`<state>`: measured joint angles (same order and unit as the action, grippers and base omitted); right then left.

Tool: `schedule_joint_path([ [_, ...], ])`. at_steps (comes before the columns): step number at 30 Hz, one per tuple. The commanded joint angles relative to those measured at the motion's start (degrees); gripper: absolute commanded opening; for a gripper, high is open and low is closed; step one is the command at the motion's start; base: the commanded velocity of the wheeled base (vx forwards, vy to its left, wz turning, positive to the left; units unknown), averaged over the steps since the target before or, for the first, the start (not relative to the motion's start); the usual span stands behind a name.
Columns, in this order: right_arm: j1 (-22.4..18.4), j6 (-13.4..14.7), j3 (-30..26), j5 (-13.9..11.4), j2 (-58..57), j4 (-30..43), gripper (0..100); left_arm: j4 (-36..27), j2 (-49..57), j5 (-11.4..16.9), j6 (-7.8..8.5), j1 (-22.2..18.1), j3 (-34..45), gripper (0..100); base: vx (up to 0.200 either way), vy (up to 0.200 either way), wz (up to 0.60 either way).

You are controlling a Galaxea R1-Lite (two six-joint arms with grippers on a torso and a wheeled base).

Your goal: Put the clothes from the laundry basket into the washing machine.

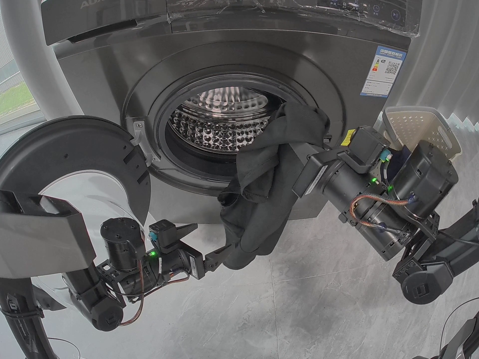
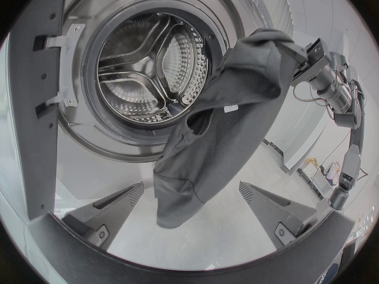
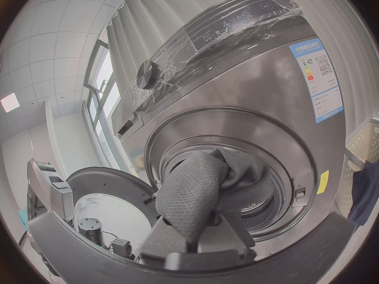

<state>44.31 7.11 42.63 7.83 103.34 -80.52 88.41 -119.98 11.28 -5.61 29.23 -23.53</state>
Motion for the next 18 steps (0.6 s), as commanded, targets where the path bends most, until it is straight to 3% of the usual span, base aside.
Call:
schedule_joint_path([
  [1,0.69,0.01,0.17,0.0,-0.42,0.01,0,0.01,-2.8,-0.03,-0.11,-0.05,-1.7,100,0.0,0.0,0.0],
  [18,3.06,0.01,-0.18,-0.09,-0.95,-0.08,0,0.01,-6.49,-0.03,-0.11,-1.37,-8.29,100,0.0,0.0,0.0],
])
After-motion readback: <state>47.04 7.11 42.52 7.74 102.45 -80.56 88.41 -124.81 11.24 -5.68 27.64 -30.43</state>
